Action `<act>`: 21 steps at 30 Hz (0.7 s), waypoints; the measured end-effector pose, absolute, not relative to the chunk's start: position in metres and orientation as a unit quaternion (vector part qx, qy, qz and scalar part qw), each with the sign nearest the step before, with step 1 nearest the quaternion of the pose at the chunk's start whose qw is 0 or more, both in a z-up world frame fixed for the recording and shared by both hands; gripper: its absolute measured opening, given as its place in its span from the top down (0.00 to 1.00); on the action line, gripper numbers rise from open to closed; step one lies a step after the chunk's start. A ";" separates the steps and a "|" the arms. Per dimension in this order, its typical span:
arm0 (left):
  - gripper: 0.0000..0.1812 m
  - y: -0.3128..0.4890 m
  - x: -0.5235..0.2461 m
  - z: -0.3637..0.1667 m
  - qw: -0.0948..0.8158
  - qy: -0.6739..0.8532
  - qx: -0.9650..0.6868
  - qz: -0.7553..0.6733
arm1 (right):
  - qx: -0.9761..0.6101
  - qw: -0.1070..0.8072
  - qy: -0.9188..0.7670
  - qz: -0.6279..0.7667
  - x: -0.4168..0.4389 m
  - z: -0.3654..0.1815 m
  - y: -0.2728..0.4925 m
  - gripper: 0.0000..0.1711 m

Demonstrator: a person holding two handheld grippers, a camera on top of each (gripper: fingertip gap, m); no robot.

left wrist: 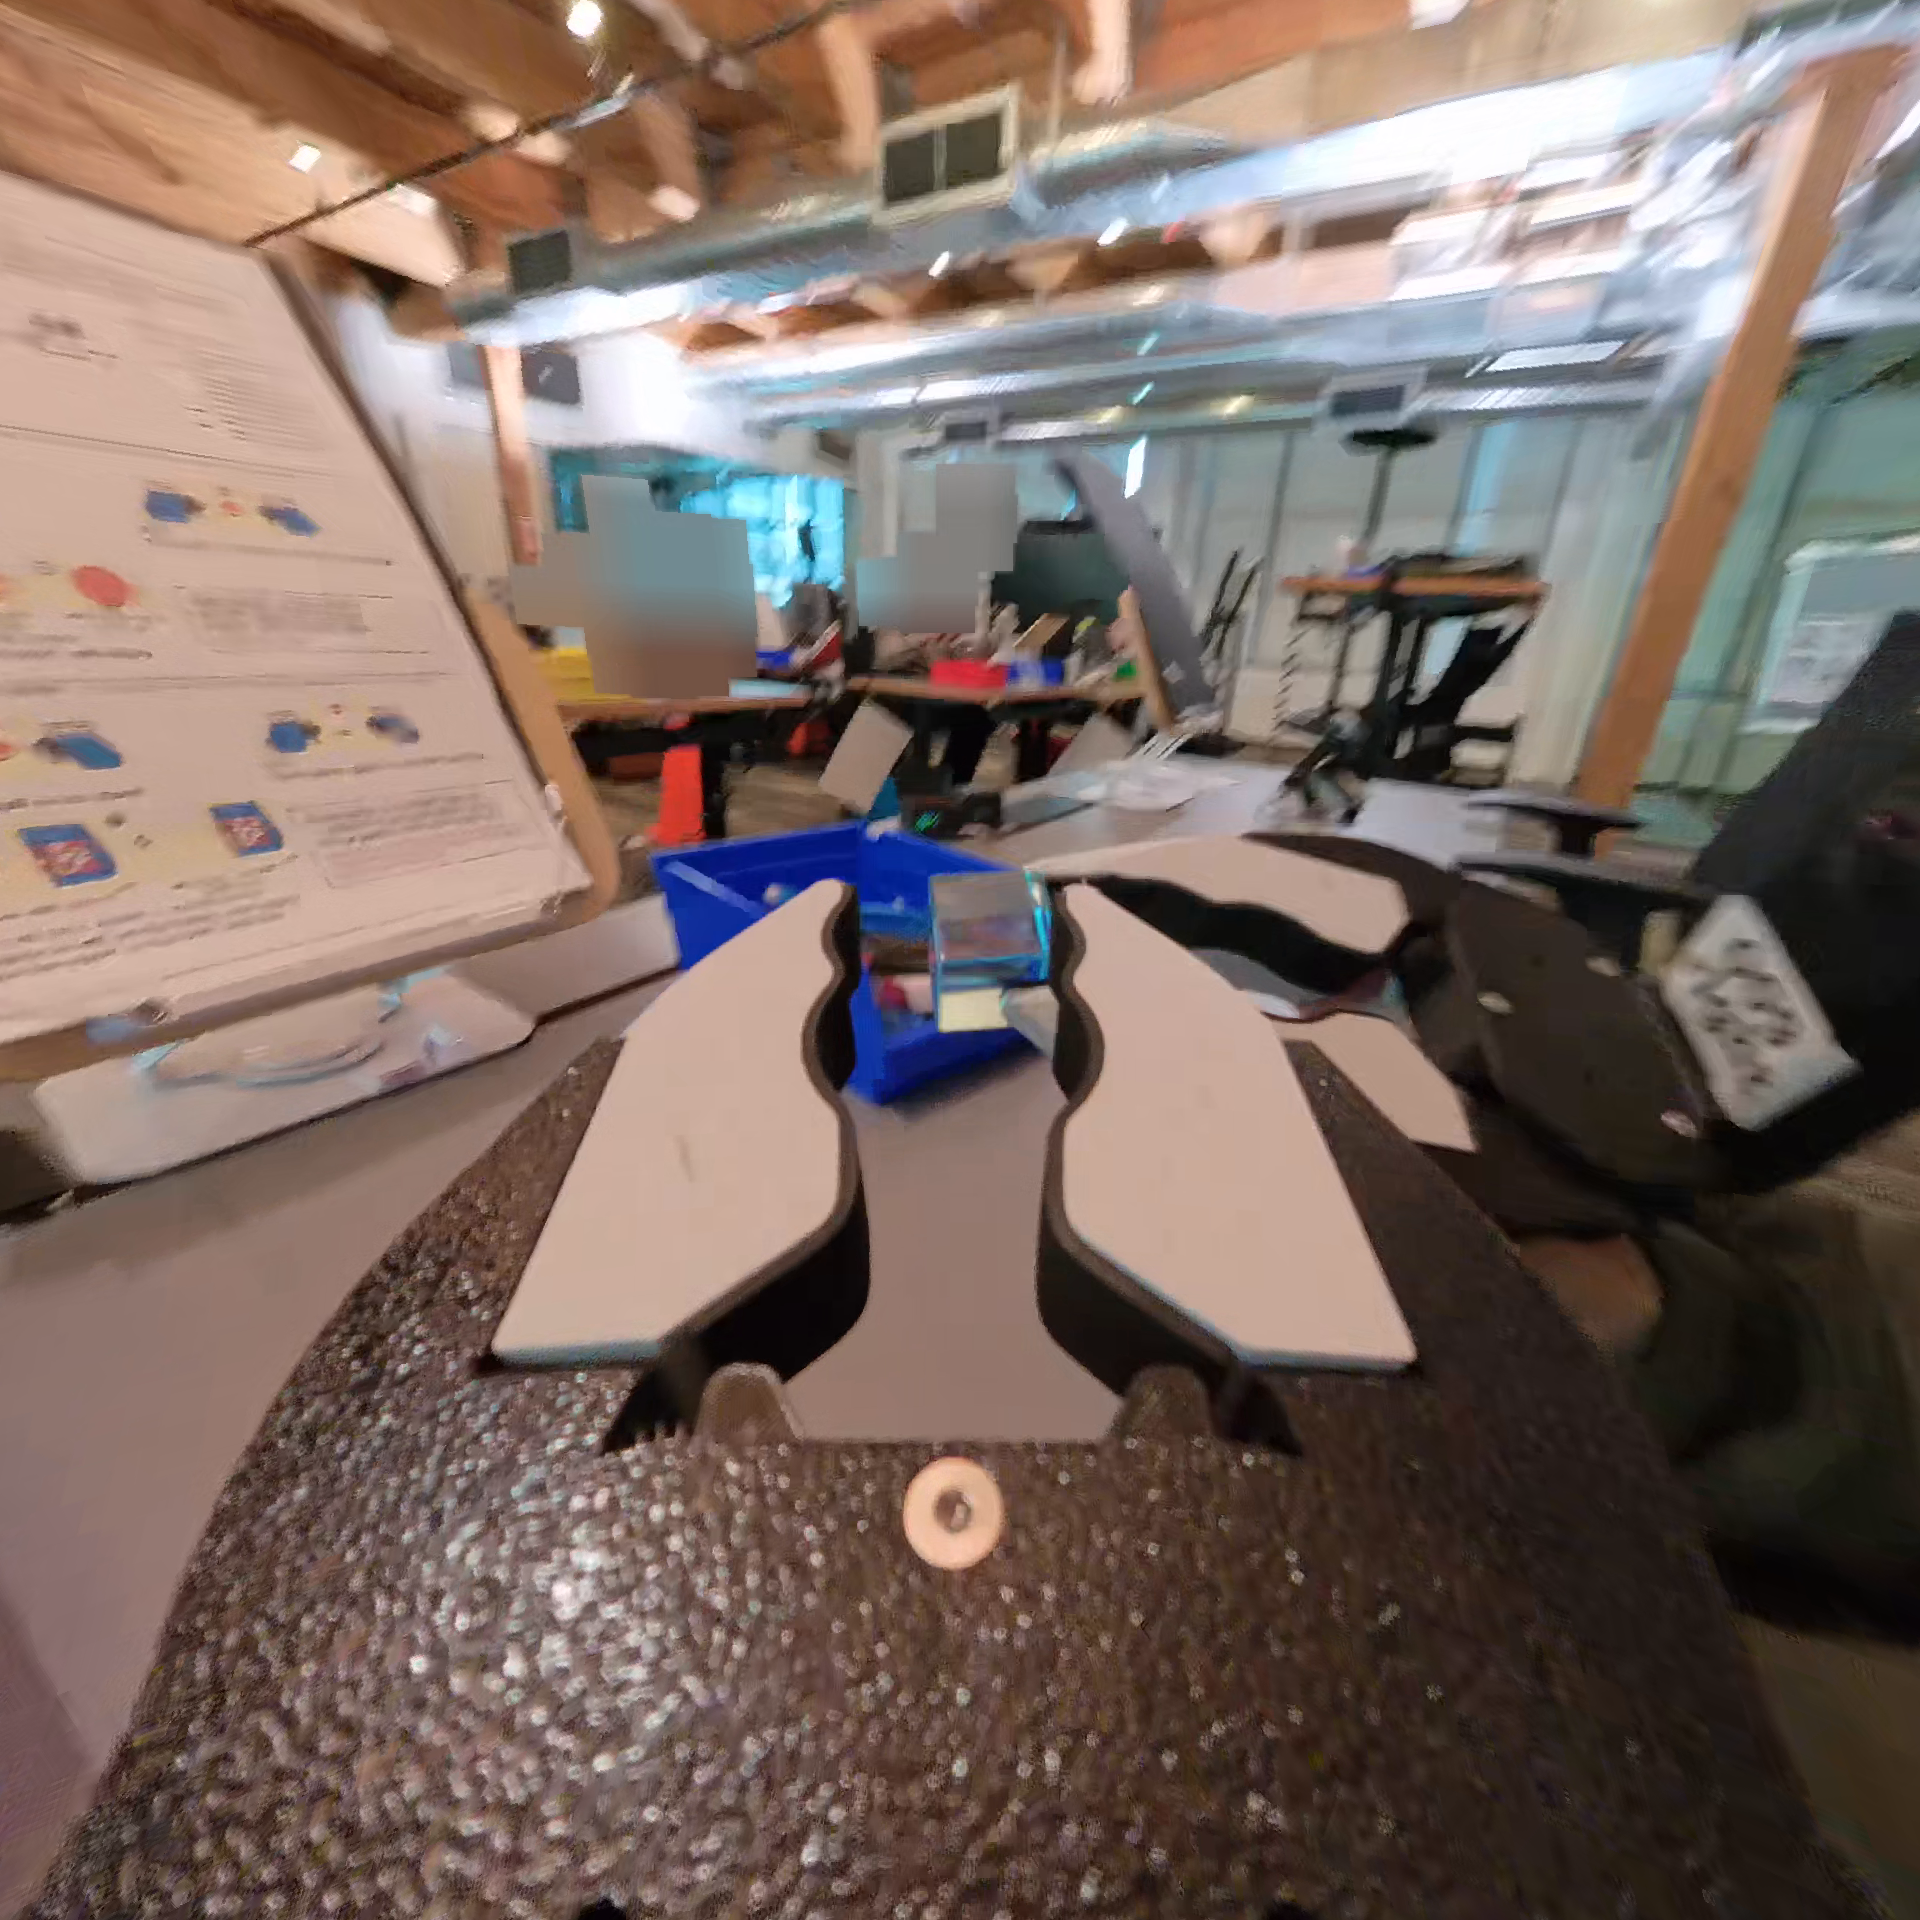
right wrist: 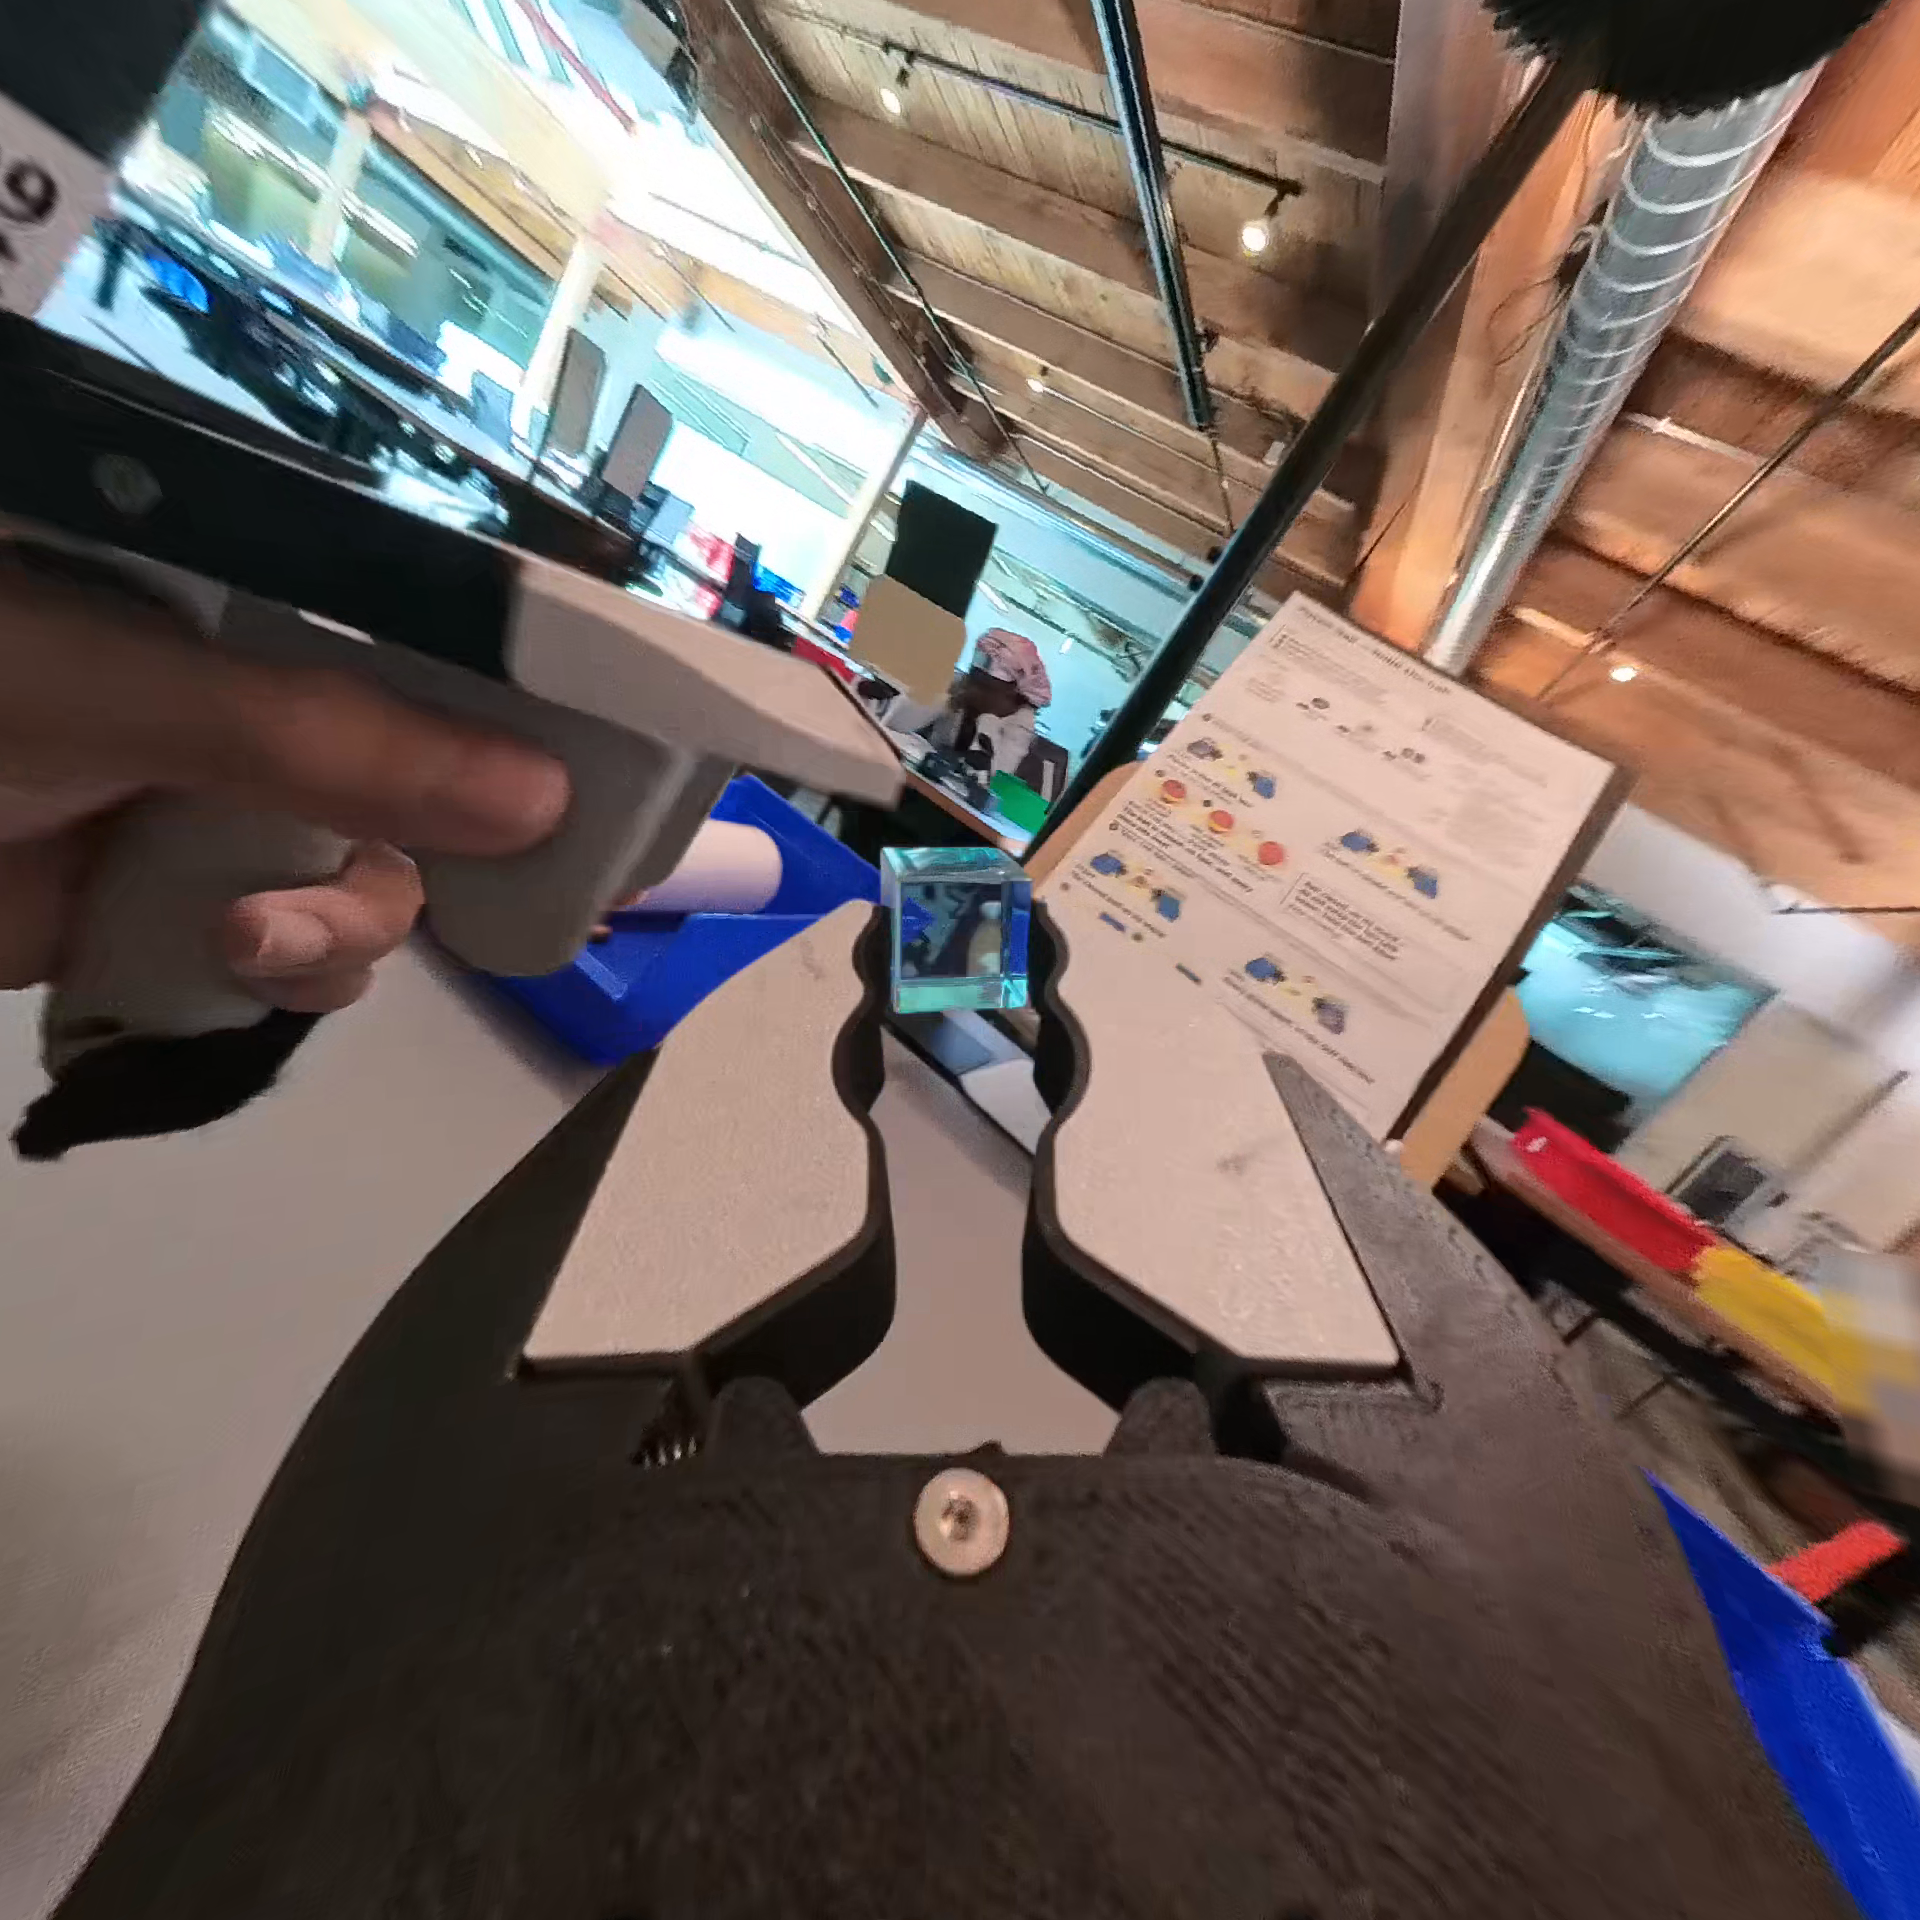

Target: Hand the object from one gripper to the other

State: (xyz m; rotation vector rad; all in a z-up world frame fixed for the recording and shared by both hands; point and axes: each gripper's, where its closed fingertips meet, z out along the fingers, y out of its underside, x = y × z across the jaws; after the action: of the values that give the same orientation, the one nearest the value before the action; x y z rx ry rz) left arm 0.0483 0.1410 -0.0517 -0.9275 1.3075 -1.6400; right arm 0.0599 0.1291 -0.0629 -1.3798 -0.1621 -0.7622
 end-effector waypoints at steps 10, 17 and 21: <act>0.86 0.131 0.054 -0.070 0.411 0.563 -0.428 -0.575 | -0.622 0.661 -0.101 -0.408 0.052 -0.069 0.132 0.85; 0.86 0.138 0.049 -0.067 0.381 0.592 -0.388 -0.594 | -0.643 0.708 -0.132 -0.260 0.039 -0.067 0.136 0.78; 0.86 0.132 0.024 -0.063 0.304 0.643 -0.295 -0.639 | -0.683 0.712 -0.157 -0.034 0.023 -0.076 0.133 0.70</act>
State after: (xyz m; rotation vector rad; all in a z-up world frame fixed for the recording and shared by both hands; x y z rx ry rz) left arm 0.0236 0.1318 -0.0626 -0.7820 1.7028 -1.6920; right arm 0.0229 0.1326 -0.0760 -1.5148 -0.3473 -0.0745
